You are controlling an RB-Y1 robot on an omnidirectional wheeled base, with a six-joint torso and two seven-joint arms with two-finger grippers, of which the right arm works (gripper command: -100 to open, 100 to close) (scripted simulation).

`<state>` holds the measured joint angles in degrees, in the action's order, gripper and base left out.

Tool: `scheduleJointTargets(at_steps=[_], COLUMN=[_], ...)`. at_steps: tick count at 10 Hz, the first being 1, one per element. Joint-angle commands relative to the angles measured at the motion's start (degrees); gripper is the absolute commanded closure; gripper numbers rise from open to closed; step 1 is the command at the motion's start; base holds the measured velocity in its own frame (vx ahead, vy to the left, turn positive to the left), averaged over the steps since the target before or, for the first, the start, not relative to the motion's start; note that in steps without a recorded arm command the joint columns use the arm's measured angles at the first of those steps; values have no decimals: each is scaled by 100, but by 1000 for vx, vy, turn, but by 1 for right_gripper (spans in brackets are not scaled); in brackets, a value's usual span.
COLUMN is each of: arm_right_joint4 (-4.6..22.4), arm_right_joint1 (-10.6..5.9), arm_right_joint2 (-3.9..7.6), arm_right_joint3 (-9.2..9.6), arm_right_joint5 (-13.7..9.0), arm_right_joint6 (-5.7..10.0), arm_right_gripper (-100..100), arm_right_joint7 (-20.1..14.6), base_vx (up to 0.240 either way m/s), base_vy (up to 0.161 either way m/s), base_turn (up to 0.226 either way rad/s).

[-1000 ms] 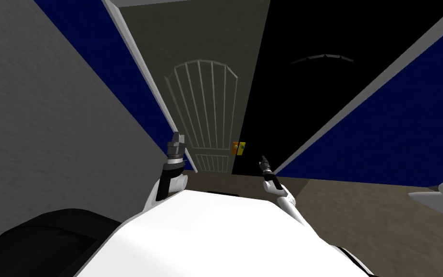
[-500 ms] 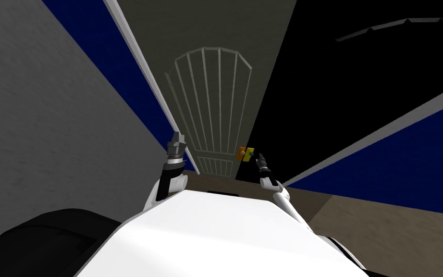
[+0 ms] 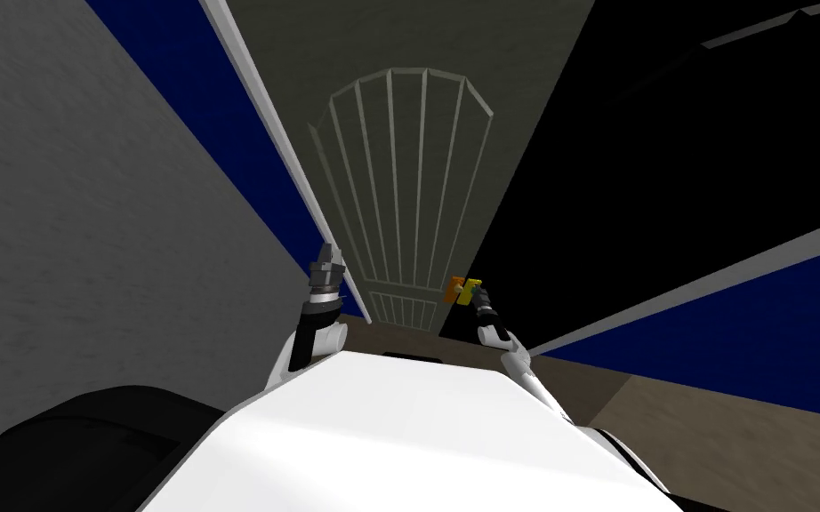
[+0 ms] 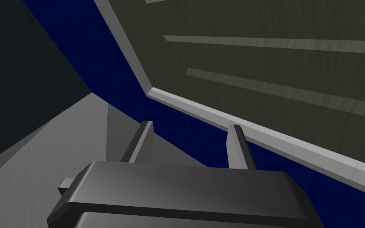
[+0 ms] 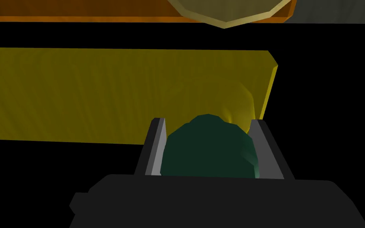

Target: Pull the door open

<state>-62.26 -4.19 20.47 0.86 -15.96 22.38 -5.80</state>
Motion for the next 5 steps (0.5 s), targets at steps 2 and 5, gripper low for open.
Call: scheduleJointTargets(at_steps=[2,5], arm_right_joint4=[9,66], arm_right_joint1=[8,124], arm_right_joint2=[3,118], arm_right_joint3=[-2,-95], arm_right_joint5=[-1,-24], arm_right_joint6=[-8,-17], arm_right_gripper=[100,100], arm_right_joint7=[0,-10], base_vx=[-16,-37], base_vy=[-8,-23], base_turn=[13,-35])
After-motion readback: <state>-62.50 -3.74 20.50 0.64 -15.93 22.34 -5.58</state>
